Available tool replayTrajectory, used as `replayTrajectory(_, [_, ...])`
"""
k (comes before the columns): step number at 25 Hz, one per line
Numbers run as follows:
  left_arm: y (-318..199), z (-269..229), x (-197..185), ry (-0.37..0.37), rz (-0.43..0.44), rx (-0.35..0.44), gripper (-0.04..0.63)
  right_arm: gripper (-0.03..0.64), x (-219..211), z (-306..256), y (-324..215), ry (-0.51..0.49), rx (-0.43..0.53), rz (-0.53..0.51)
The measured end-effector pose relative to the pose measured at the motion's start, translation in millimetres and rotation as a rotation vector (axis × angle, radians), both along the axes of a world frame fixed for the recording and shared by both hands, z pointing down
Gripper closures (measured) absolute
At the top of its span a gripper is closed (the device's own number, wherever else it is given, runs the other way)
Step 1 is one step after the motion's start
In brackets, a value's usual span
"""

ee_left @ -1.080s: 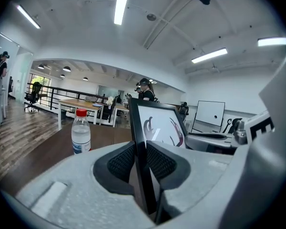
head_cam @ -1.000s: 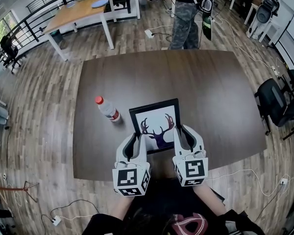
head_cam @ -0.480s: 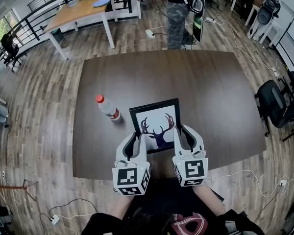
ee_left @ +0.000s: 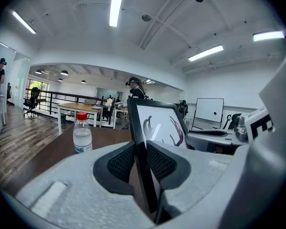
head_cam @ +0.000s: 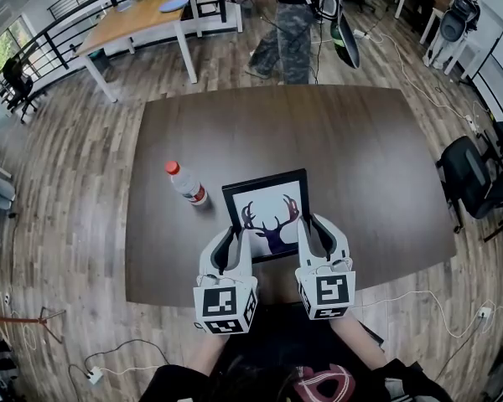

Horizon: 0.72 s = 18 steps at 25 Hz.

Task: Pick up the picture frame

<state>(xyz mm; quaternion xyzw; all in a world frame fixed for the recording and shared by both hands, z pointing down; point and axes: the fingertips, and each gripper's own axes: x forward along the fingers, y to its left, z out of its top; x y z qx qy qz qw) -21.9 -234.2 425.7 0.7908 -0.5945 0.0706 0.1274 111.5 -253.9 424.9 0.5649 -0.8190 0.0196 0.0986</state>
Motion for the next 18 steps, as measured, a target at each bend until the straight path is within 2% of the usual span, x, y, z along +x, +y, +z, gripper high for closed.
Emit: replayTrajectory(18, [0.6,-1.0,0.6,-0.005,-0.002,0.0,0.511,0.545,0.1,-1.2,-0.2,0.01,-0.003,-0.009])
